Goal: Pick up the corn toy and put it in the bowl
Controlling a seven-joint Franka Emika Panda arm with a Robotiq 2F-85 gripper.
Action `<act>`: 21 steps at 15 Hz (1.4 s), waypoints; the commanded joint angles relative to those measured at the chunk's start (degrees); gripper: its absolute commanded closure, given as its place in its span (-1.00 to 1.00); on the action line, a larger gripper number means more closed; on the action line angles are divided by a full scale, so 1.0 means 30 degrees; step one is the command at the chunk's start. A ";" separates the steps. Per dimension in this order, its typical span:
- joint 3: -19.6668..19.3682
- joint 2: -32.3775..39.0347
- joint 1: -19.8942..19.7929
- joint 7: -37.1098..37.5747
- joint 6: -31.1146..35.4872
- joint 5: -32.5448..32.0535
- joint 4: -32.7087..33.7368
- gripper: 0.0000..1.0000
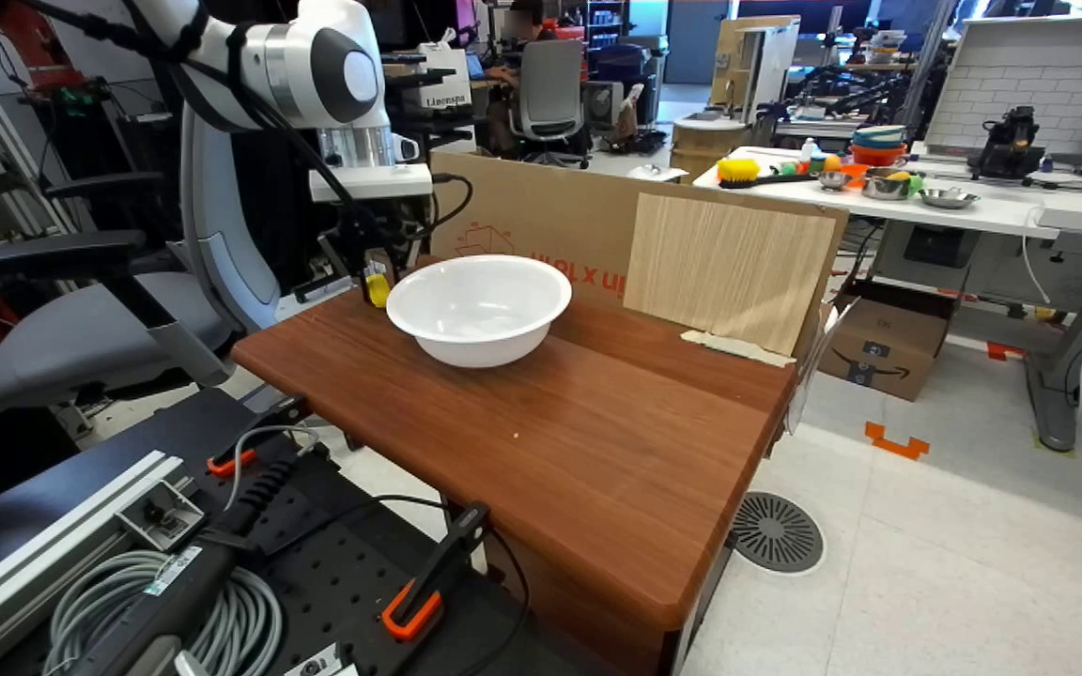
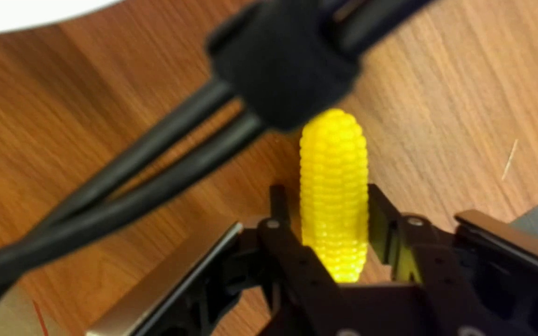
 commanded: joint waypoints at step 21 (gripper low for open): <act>-0.1119 -0.8671 -0.2598 0.2202 -0.0344 0.2675 -0.5440 0.85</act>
